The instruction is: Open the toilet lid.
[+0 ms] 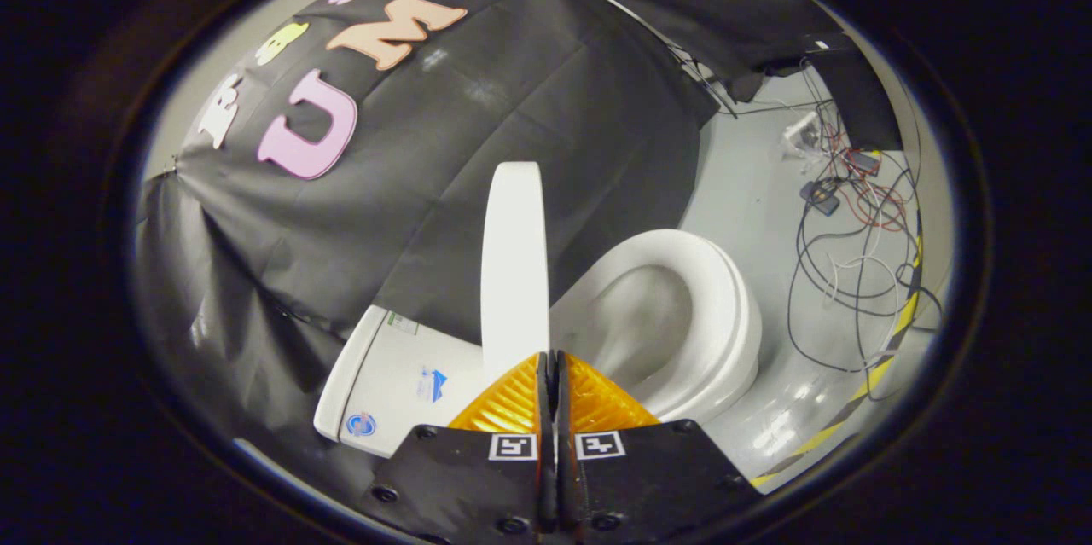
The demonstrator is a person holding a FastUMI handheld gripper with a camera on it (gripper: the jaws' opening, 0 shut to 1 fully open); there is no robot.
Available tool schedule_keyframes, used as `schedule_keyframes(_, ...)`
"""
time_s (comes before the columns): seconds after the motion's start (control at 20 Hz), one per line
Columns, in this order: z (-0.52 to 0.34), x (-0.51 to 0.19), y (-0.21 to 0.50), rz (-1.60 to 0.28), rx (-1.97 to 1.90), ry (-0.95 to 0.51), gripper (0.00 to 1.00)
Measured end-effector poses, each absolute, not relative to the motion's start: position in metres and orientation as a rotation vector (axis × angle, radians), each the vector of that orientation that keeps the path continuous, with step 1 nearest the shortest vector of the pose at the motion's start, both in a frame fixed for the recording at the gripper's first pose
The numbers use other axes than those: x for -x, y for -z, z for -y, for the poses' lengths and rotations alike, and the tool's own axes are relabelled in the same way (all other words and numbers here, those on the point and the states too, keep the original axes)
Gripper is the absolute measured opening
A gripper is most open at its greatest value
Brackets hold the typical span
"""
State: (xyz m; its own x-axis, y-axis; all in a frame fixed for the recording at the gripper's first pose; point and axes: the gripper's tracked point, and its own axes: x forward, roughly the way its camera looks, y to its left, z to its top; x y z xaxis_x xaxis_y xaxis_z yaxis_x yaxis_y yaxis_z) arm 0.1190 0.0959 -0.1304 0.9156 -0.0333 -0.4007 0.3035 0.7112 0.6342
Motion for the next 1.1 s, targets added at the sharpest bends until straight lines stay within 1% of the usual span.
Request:
schedule_keyframes(0.75, -0.131, -0.123, 0.102, -0.359, -0.653, 0.142, 0.03)
schedule_keyframes(0.85, -0.144, -0.126, 0.089, -0.354, -0.641, 0.128, 0.03)
schedule_keyframes(0.9, -0.145, -0.126, 0.088, -0.351, -0.633, 0.124, 0.08)
schedule_keyframes(1.1, -0.156, -0.127, 0.081, -0.347, -0.601, 0.108, 0.08)
